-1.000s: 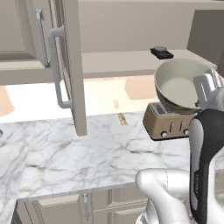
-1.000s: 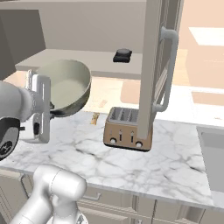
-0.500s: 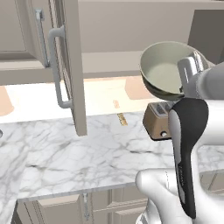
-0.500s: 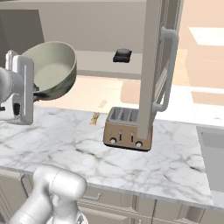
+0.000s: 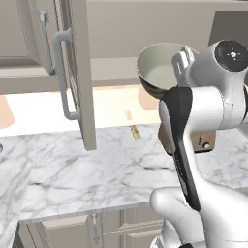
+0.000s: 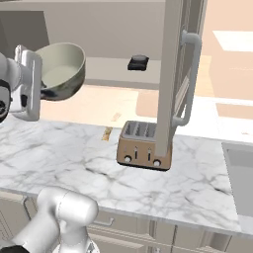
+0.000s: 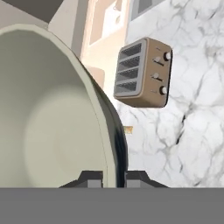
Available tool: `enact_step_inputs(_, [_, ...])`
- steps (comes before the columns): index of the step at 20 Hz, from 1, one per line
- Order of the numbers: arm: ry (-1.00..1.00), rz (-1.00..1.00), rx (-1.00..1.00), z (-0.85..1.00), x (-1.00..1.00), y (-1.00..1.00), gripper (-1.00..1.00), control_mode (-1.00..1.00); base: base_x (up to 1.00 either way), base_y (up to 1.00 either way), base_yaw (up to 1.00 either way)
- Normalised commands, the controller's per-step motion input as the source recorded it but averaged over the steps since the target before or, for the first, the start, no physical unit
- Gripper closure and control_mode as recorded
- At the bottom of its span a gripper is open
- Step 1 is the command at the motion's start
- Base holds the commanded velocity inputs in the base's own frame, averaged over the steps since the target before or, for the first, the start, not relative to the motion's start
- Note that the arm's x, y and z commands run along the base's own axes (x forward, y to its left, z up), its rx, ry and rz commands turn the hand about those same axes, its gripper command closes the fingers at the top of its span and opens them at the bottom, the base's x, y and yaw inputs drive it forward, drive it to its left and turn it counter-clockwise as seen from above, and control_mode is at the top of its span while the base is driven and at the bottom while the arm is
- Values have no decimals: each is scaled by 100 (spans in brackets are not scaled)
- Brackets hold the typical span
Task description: Pick the mug and place it in the sink. Pick the bowl and place it in the open cabinet and then close the cabinet.
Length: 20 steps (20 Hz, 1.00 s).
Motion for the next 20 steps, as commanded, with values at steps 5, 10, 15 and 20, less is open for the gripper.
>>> enact_step_inputs(5, [0, 1, 0, 0, 89, 0, 100, -100, 0, 0, 0])
enact_step_inputs(10, [0, 1, 0, 0, 82, 0, 100, -100, 0, 0, 0])
enact_step_inputs(15, [0, 2, 0, 0, 69, 0, 100, -100, 0, 0, 0])
enact_step_inputs(20, [0, 2, 0, 0, 65, 0, 100, -100, 0, 0, 0])
